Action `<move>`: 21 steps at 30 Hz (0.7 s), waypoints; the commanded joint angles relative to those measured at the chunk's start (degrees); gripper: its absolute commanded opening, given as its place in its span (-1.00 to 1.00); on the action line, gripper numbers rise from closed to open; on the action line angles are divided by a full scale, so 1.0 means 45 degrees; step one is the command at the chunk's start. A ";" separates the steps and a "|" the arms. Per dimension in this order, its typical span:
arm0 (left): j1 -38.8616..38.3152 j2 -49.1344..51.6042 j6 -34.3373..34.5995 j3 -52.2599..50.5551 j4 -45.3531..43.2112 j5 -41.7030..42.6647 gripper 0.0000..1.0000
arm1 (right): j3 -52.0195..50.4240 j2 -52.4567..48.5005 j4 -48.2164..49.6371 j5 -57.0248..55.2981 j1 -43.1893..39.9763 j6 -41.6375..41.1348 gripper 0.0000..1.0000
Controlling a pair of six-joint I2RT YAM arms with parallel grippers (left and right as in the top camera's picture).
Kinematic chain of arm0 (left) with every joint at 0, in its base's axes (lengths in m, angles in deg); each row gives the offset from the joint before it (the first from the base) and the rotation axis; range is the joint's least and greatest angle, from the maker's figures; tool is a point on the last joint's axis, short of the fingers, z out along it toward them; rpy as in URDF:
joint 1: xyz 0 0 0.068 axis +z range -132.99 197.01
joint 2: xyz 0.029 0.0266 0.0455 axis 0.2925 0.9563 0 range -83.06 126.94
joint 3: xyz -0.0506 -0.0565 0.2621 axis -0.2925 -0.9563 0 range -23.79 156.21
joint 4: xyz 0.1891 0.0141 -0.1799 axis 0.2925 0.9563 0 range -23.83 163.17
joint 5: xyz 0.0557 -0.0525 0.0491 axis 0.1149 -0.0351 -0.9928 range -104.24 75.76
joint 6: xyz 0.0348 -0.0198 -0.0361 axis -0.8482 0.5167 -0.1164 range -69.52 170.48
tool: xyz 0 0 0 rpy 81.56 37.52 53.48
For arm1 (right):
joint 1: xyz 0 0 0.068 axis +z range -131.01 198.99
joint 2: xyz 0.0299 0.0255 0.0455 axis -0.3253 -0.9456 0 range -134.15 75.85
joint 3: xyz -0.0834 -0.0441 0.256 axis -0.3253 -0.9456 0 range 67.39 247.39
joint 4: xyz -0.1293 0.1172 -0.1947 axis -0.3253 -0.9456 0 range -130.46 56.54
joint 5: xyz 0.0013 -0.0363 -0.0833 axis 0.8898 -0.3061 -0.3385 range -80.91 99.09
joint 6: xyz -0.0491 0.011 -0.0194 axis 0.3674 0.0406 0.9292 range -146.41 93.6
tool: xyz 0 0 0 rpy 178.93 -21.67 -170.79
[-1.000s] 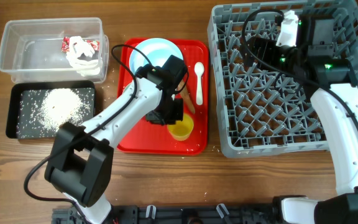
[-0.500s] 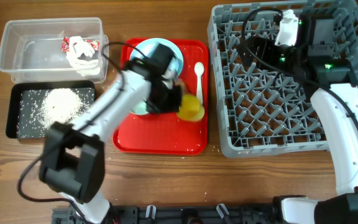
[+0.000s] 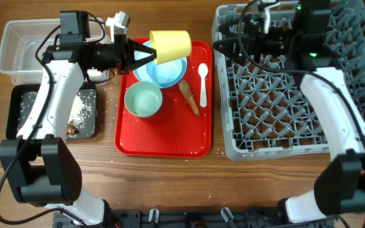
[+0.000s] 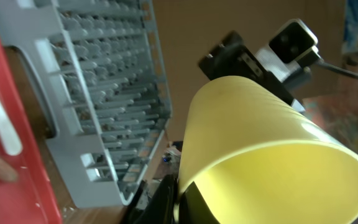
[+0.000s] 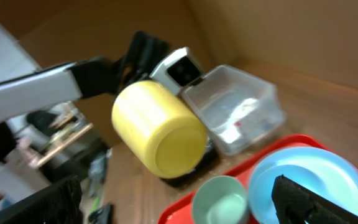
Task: Sort waste into correct bins and load items into the dishwasher rack
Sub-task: 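Grasp the yellow cup with the left gripper and lift it, then hand the yellow cup from the left gripper to the right gripper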
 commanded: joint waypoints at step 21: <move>-0.1132 -0.0277 0.0024 0.0170 -0.0073 0.1904 -0.92 | 0.0170 -0.1239 0.3643 0.1258 0.2089 -0.2229 0.36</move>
